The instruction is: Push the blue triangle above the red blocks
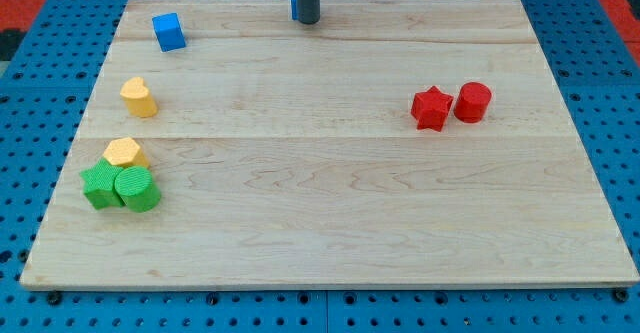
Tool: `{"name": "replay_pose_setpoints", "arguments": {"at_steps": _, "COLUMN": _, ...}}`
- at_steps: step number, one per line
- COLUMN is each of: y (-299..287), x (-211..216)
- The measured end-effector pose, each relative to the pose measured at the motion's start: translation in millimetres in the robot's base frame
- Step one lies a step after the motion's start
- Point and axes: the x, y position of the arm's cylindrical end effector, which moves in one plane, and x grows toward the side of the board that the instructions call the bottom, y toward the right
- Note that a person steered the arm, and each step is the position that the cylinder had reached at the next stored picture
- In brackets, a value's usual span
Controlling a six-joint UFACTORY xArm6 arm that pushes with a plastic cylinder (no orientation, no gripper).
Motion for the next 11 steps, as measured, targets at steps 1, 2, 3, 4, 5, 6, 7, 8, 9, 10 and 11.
{"name": "replay_pose_setpoints", "arguments": {"at_steps": 1, "y": -79.0, "x": -8.9}}
{"name": "replay_pose_setpoints", "arguments": {"at_steps": 2, "y": -72.6, "x": -36.1}}
{"name": "replay_pose_setpoints", "arguments": {"at_steps": 3, "y": -4.5, "x": -36.3}}
{"name": "replay_pose_setpoints", "arguments": {"at_steps": 4, "y": 84.6, "x": -19.3}}
{"name": "replay_pose_setpoints", "arguments": {"at_steps": 5, "y": 165.1, "x": -12.7}}
{"name": "replay_pose_setpoints", "arguments": {"at_steps": 6, "y": 139.5, "x": -1.0}}
{"name": "replay_pose_setpoints", "arguments": {"at_steps": 7, "y": 116.7, "x": 38.8}}
{"name": "replay_pose_setpoints", "arguments": {"at_steps": 8, "y": 187.9, "x": 45.1}}
{"name": "replay_pose_setpoints", "arguments": {"at_steps": 9, "y": 203.4, "x": 23.3}}
{"name": "replay_pose_setpoints", "arguments": {"at_steps": 10, "y": 194.4, "x": 55.4}}
{"name": "replay_pose_setpoints", "arguments": {"at_steps": 11, "y": 66.3, "x": 63.3}}
